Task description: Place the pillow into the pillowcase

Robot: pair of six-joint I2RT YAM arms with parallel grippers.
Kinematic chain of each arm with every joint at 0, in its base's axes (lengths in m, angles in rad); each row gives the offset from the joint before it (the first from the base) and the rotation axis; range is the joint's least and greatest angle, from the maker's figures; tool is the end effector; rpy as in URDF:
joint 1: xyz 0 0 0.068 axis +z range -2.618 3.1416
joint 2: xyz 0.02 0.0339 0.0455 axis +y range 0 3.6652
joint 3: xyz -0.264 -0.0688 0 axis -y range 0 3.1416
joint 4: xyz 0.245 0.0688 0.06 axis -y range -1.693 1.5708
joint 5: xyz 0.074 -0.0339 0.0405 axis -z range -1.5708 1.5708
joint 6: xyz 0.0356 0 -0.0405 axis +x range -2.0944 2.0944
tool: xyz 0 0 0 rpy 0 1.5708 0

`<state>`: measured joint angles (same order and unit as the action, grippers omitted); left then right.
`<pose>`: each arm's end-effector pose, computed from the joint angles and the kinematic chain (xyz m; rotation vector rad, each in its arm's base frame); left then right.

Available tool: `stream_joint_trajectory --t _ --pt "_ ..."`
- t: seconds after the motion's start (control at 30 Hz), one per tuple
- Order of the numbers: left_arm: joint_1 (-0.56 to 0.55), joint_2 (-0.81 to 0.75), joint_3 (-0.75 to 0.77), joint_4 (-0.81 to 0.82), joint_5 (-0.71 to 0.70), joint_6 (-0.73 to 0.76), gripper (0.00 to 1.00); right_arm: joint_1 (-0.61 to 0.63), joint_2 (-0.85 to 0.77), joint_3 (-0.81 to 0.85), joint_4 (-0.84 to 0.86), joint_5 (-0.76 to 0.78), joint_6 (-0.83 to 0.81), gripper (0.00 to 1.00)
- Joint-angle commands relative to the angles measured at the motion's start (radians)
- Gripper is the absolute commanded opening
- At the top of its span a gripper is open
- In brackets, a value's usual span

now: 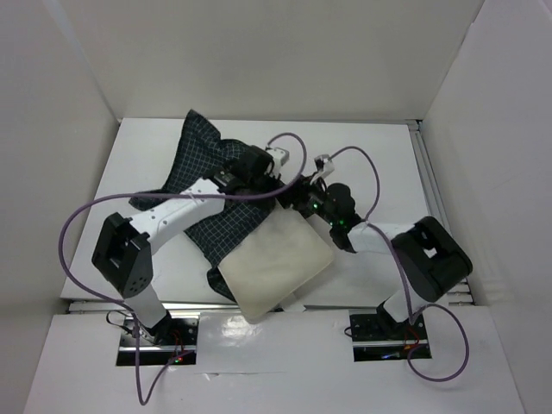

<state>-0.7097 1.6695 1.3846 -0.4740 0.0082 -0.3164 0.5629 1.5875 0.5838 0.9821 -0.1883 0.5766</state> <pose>0.2862 -0.2462 0.2895 0.4709 2.3419 -0.5125 0.2633 0.1740 0.2007 -0.1441 1.6852 1.0230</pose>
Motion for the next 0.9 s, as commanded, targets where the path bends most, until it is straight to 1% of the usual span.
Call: stream_joint_trajectory --t 0.0,0.03,0.07,0.1,0.13,0.17,0.2,0.23,0.27,0.33,0.37,0.4,0.47,0.5,0.53,0.6,0.73,0.77,0.87 --pt "0.076 0.058 0.103 -0.005 0.116 0.008 0.00 0.008 -0.109 0.165 -0.260 -0.117 -0.162 0.74" --pt "0.108 0.096 0.138 -0.014 0.137 0.019 0.00 0.008 -0.121 0.188 -0.422 -0.129 -0.182 0.79" --pt "0.108 0.114 0.155 -0.014 0.153 0.019 0.00 -0.003 -0.132 0.211 -0.498 -0.129 -0.198 0.82" --pt "0.121 0.134 0.174 -0.014 0.163 0.034 0.00 -0.003 -0.141 0.244 -0.555 -0.146 -0.248 0.85" --pt "0.121 0.157 0.197 -0.029 0.164 0.043 0.00 -0.003 -0.141 0.263 -0.613 -0.146 -0.271 0.91" --pt "0.121 0.200 0.217 -0.041 0.164 0.043 0.00 -0.003 -0.171 0.280 -0.726 -0.132 -0.283 0.91" --pt "0.121 0.216 0.253 -0.054 0.150 0.054 0.00 -0.003 -0.184 0.303 -0.775 -0.132 -0.312 0.92" --pt "0.121 0.229 0.264 -0.064 0.150 0.054 0.00 -0.003 -0.196 0.313 -0.828 -0.107 -0.313 0.92" --pt "0.121 0.230 0.264 -0.064 0.150 0.054 0.00 -0.003 -0.224 0.314 -0.923 -0.047 -0.313 0.93" --pt "0.121 0.240 0.264 -0.064 0.150 0.054 0.00 -0.012 -0.251 0.314 -1.006 -0.017 -0.301 0.93" --pt "0.121 0.240 0.264 -0.064 0.150 0.054 0.00 -0.012 -0.276 0.314 -1.075 -0.001 -0.288 0.93" --pt "0.121 0.240 0.264 -0.064 0.150 0.063 0.00 -0.021 -0.287 0.279 -1.098 -0.014 -0.299 0.94" --pt "0.121 0.228 0.264 -0.064 0.150 0.063 0.00 -0.021 -0.305 0.239 -1.111 -0.023 -0.299 0.96" --pt "0.121 0.217 0.255 -0.055 0.160 0.072 0.00 -0.021 -0.305 0.219 -1.087 -0.083 -0.299 0.96" --pt "0.121 0.217 0.255 -0.055 0.161 0.073 0.00 -0.021 -0.305 0.182 -1.064 -0.111 -0.319 0.99" --pt "0.111 0.208 0.255 -0.055 0.161 0.073 0.00 -0.021 -0.282 0.171 -1.010 -0.151 -0.343 0.99" --pt "0.079 0.199 0.277 -0.078 0.142 0.092 0.00 -0.021 -0.209 0.140 -0.933 -0.132 -0.362 0.99" --pt "0.079 0.199 0.277 -0.078 0.128 0.092 0.00 -0.021 -0.192 0.140 -0.889 -0.132 -0.374 0.99" --pt "0.053 0.199 0.297 -0.090 0.128 0.102 0.00 -0.021 -0.123 0.131 -0.833 -0.148 -0.374 0.93"
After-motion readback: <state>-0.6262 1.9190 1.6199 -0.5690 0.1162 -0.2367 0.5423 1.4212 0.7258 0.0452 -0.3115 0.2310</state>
